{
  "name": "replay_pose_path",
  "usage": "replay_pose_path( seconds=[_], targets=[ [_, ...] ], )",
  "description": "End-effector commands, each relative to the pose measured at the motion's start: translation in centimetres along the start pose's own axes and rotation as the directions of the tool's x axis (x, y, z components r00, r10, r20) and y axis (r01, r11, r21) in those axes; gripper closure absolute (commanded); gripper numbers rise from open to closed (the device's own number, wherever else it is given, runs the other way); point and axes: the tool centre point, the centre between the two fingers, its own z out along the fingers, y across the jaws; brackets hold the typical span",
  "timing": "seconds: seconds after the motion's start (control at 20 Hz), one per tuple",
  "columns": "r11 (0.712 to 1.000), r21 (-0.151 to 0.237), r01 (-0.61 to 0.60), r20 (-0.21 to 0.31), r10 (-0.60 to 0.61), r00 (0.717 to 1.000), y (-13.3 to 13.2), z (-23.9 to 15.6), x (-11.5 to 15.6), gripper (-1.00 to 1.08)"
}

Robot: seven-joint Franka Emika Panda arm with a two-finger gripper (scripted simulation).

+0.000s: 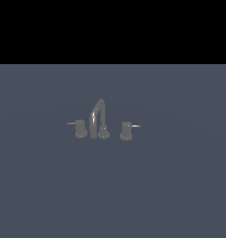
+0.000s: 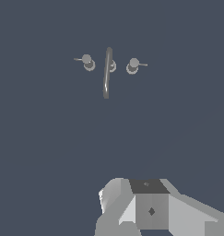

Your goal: Turn on the faucet by rotating a designated handle.

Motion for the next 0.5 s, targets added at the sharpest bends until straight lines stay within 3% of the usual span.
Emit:
replay_pose_path(
  seconds=[0.0, 0.45],
  targets=[
    [1.0, 0.0, 0.0, 0.0, 0.0, 1.0, 0.0, 0.0, 0.0, 1.08],
    [0.999, 0.0, -0.051, -0.001, 0.051, 0.999, -0.5, 1.3, 0.9, 1.08]
  ],
)
